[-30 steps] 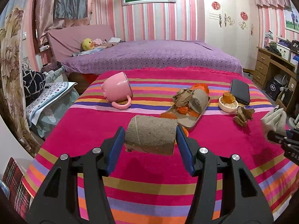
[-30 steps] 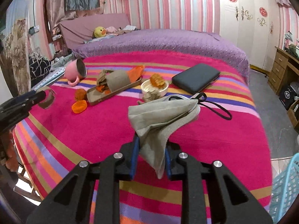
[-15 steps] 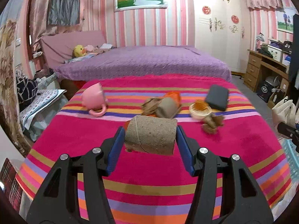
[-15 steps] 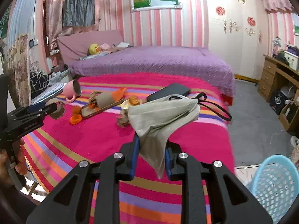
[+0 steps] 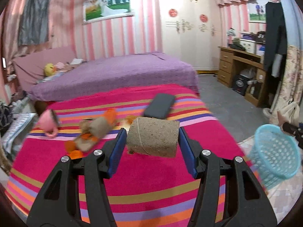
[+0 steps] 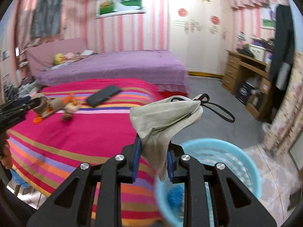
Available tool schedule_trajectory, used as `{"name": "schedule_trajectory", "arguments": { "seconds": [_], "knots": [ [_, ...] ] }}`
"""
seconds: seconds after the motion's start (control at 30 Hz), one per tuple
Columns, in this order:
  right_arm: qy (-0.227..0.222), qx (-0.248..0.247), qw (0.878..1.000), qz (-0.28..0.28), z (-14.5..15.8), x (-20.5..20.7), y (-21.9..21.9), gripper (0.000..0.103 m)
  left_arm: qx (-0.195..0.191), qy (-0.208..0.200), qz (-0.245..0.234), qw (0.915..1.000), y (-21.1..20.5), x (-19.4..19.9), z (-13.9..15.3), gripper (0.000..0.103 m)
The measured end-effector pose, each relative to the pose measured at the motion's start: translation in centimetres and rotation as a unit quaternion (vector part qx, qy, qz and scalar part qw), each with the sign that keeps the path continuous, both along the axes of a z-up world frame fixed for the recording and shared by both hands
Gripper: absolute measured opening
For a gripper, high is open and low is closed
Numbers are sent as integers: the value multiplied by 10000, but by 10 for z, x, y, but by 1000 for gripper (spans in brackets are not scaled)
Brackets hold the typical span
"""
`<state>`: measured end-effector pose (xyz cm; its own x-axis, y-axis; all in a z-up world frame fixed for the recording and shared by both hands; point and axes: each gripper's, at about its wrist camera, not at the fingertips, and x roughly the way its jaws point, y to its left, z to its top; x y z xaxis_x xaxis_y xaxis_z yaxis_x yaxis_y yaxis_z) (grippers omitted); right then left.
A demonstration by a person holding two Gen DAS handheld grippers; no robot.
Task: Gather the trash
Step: 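Carry the tube and cloth bag to the basket and open both tools, then move both tools back over the bed toward the orange cap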
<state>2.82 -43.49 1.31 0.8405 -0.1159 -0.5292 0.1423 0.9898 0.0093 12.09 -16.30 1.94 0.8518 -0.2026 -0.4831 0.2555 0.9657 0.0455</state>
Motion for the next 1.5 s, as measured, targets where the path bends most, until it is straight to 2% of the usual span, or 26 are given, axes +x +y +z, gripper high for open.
{"name": "schedule_trajectory", "arguments": {
  "seconds": [0.2, 0.37, 0.57, 0.77, 0.93, 1.0, 1.1, 1.27, 1.5],
  "knots": [
    [99, 106, 9970, -766, -15, -31, -79, 24, 74, 113, -613, 9980, -80, -2, -11, 55],
    [232, 204, 9923, -1202, -35, -50, -127, 24, 119, 291, -1218, 9921, -152, -8, -31, 55],
    [355, 237, 9894, -1385, -51, -54, -154, 24, 230, 480, -1825, 9818, -227, -15, -57, 55],
    [292, 346, 9881, -1470, -56, -57, -166, 24, 309, 603, -2310, 9706, -276, -20, -70, 55],
    [271, 358, 9884, -1448, -57, -57, -162, 24, 412, 684, -2414, 9671, -287, -19, -79, 58],
    [249, 370, 9886, -1436, -57, -56, -160, 24, 400, 715, -2357, 9684, -288, -16, -80, 71],
    [239, 339, 9896, -1376, -58, -55, -155, 24, 329, 658, -2250, 9716, -277, -11, -76, 84],
    [217, 367, 9907, -1293, -58, -51, -148, 24, 290, 503, -2012, 9778, -253, -4, -69, 90],
    [190, 416, 9925, -1136, -59, -40, -138, 28, 353, 300, -1682, 9847, -219, -1, -58, 91]
  ]
}}
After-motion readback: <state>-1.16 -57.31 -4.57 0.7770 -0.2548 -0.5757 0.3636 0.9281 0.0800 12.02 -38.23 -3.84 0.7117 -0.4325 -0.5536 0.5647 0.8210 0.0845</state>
